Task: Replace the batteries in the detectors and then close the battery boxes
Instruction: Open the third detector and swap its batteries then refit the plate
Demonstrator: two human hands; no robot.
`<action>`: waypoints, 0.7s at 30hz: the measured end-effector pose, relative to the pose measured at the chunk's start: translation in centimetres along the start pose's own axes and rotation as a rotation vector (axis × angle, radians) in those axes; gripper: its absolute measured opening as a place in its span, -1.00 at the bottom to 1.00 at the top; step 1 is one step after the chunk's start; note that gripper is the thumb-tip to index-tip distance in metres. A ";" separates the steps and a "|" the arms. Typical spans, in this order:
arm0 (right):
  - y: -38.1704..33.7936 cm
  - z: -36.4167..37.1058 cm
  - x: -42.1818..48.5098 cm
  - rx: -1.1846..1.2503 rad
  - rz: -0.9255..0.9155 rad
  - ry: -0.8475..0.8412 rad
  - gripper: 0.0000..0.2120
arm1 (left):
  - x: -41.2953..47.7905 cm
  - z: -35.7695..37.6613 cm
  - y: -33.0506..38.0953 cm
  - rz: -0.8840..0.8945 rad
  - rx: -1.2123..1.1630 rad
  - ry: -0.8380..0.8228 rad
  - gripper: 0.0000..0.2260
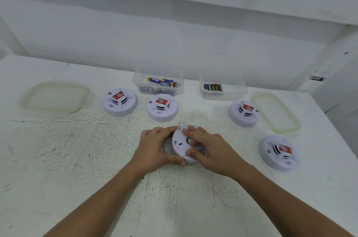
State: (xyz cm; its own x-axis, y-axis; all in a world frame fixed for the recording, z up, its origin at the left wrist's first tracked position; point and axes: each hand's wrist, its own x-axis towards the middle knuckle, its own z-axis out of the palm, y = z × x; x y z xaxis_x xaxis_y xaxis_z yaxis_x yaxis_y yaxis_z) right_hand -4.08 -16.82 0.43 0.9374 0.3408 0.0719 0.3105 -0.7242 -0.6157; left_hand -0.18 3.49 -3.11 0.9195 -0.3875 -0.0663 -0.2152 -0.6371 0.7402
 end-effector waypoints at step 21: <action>0.7 -0.3 -2.7 0.004 0.023 -0.018 -0.53 | -0.4 -0.5 0.7 -0.021 -0.011 -0.042 -0.19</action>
State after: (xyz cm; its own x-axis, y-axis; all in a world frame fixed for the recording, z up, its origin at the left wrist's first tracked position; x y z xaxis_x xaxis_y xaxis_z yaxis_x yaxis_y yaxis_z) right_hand -6.33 -18.35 0.04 0.9415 0.3343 0.0435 0.2878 -0.7298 -0.6201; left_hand -0.53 3.53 -2.26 0.9089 -0.4023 -0.1097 -0.1925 -0.6383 0.7454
